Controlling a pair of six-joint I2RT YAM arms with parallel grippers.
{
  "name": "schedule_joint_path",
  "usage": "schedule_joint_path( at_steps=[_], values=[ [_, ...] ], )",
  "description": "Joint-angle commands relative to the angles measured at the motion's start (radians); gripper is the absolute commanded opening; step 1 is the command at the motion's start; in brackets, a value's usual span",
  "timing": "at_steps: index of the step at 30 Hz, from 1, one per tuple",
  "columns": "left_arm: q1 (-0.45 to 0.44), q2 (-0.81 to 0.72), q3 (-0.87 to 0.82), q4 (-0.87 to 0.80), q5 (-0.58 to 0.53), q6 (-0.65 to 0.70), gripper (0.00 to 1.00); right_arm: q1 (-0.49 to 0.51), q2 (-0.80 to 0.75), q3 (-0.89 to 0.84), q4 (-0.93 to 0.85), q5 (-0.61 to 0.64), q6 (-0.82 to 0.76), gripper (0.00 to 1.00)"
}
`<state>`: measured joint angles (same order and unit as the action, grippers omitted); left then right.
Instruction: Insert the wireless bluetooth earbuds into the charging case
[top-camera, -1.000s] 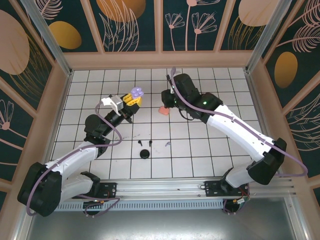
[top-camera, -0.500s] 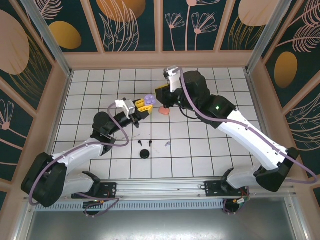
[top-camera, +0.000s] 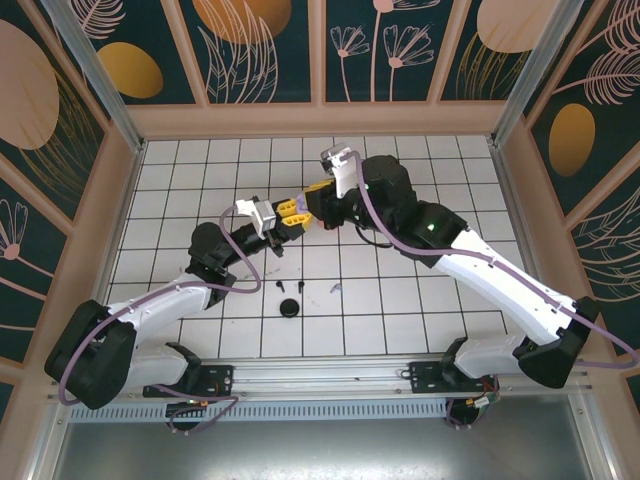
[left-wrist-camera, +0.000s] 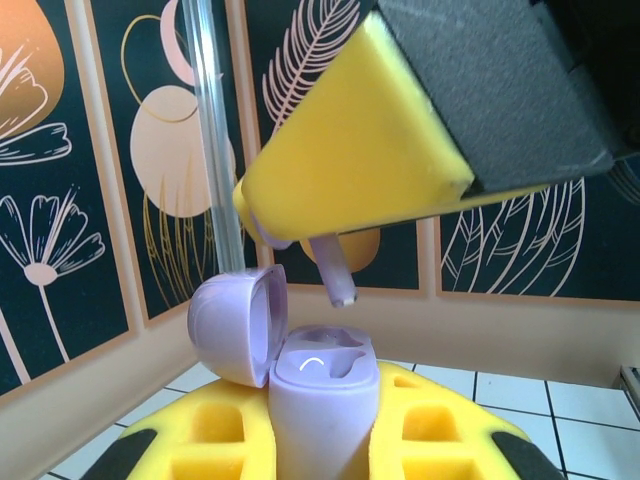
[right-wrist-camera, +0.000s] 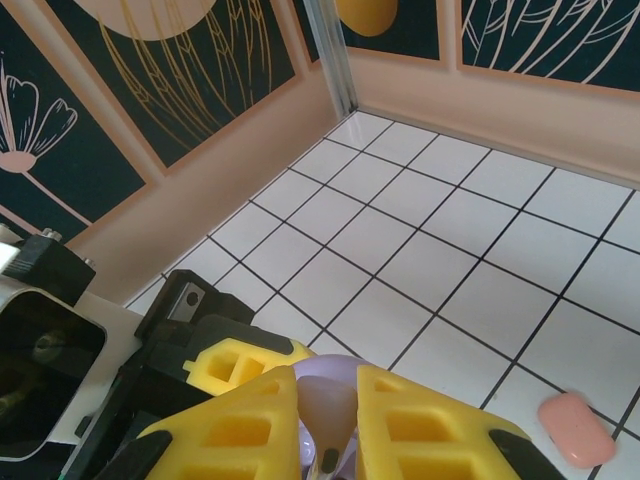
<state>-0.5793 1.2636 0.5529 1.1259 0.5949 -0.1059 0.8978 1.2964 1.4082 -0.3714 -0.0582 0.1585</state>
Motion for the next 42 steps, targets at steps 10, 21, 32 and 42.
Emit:
schedule_joint_path(
  at_steps=[10,21,32,42],
  values=[
    [-0.01,-0.02,0.036,0.049,0.019,-0.02,0.0,0.021,-0.013,-0.018,0.048,-0.029,0.0,0.16],
    [-0.01,-0.035,0.044,0.031,0.023,-0.015,0.0,0.023,-0.02,-0.059,0.045,0.014,0.002,0.15],
    [-0.01,-0.043,0.053,0.022,0.013,-0.028,0.0,0.024,-0.045,-0.102,0.048,0.044,-0.015,0.13],
    [-0.01,-0.033,0.053,0.026,0.024,-0.037,0.0,0.026,-0.071,-0.067,0.098,0.045,-0.003,0.13]
  ],
)
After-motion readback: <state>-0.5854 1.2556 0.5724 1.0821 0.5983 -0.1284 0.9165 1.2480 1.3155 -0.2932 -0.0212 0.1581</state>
